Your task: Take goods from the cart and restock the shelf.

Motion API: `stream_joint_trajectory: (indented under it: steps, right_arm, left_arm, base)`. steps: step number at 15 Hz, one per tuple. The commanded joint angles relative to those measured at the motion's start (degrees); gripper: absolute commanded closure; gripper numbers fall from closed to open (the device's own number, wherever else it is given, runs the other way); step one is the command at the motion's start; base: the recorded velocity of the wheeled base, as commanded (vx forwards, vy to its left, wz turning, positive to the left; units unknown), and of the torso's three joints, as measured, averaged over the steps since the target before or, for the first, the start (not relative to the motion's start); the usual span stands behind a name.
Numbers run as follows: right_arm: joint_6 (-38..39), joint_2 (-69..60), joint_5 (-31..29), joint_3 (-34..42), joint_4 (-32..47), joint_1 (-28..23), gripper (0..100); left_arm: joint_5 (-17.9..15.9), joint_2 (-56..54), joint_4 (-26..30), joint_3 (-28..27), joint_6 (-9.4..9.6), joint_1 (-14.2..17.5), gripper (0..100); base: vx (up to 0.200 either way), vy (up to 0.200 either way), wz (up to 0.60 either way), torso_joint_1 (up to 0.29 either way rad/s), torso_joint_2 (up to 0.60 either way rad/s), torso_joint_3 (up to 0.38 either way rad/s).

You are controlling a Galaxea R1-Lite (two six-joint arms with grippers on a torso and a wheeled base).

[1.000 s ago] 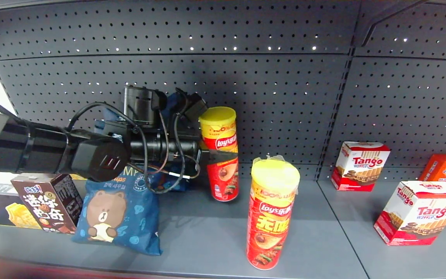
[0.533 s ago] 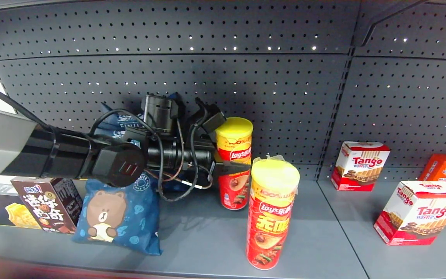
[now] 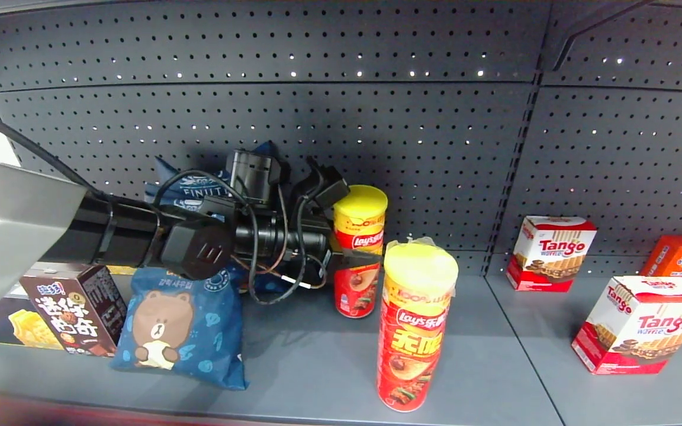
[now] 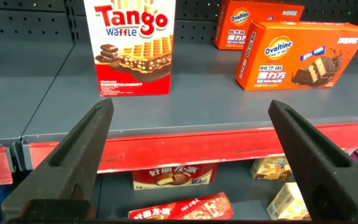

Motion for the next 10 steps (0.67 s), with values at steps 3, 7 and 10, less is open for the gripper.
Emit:
stream_joint_trajectory:
  steps: [3, 7, 10]
  right_arm:
    - [-0.02, 0.18, 0.01, 0.01, -0.02, 0.0, 0]
    - [-0.02, 0.18, 0.01, 0.01, -0.02, 0.0, 0]
    - [-0.02, 0.18, 0.01, 0.01, 0.07, 0.0, 0]
  left_arm:
    - [-0.09, 3.97, 0.31, -5.77, -0.52, -0.43, 100]
    - [0.0, 4.33, 1.63, -8.05, -2.71, -0.43, 100]
    - [-0.18, 4.33, 4.97, -9.9, -3.77, -0.43, 100]
  base:
    - [0.0, 0.0, 0.0, 0.0, 0.0, 0.0]
    - [0.0, 0.0, 0.0, 0.0, 0.0, 0.0]
    - [0.0, 0.0, 0.0, 0.0, 0.0, 0.0]
